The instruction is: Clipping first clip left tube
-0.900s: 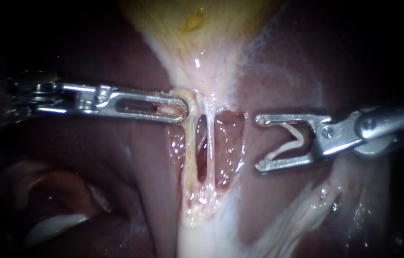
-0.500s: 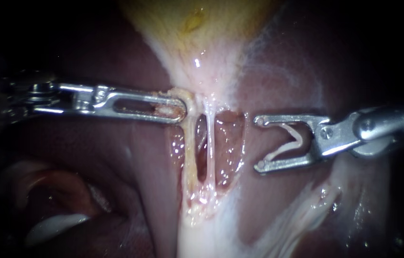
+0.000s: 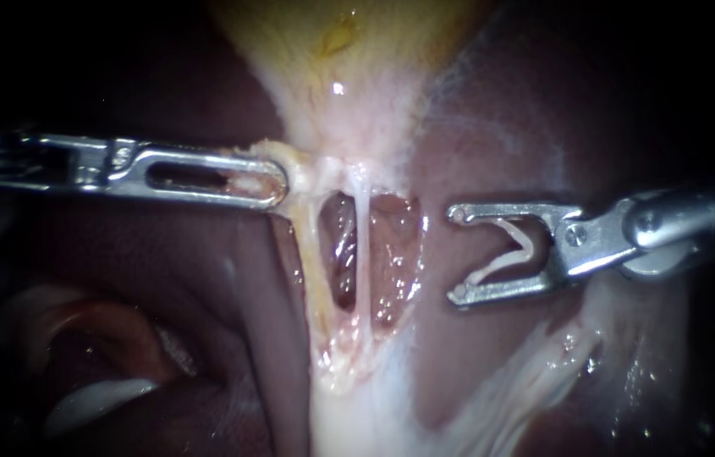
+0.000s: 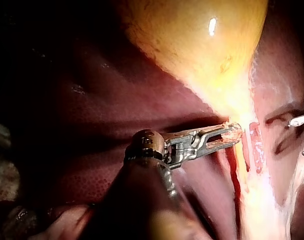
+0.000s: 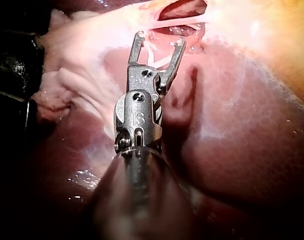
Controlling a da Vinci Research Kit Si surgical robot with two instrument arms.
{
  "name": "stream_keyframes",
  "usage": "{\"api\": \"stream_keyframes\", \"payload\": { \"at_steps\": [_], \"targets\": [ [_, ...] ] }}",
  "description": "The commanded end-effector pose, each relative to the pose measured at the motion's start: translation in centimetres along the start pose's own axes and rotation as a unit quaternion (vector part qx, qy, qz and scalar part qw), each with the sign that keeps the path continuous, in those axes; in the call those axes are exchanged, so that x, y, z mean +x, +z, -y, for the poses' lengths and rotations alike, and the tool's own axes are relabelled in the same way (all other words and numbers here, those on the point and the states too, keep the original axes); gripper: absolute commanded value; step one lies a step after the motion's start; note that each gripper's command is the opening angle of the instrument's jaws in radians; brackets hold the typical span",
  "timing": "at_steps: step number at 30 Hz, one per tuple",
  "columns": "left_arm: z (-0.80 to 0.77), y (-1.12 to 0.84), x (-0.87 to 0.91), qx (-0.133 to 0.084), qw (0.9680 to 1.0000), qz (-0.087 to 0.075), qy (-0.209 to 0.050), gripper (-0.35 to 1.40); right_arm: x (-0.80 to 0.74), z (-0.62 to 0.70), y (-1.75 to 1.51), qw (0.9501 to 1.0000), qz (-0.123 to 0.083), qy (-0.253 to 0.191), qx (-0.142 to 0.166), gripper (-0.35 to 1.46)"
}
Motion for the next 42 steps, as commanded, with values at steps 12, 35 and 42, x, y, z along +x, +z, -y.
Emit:
{"api": "stream_keyframes", "payload": {
  "at_steps": [12,35,42],
  "targets": [
    [-0.09,-0.02,0.01,-0.002,1.0000,0.001,0.002,-0.35,-0.02,0.05,0.27,0.9999,-0.002,0.014,0.004,0.50],
    [-0.07,-0.01,0.02,-0.003,1.0000,0.002,0.001,-0.35,-0.50,0.12,1.48,0.9970,-0.003,0.077,0.011,0.50],
    [-0.06,0.00,0.01,-0.003,1.0000,0.003,0.001,-0.35,-0.58,0.10,1.77,0.9967,-0.004,0.080,0.018,0.50]
  ]
}}
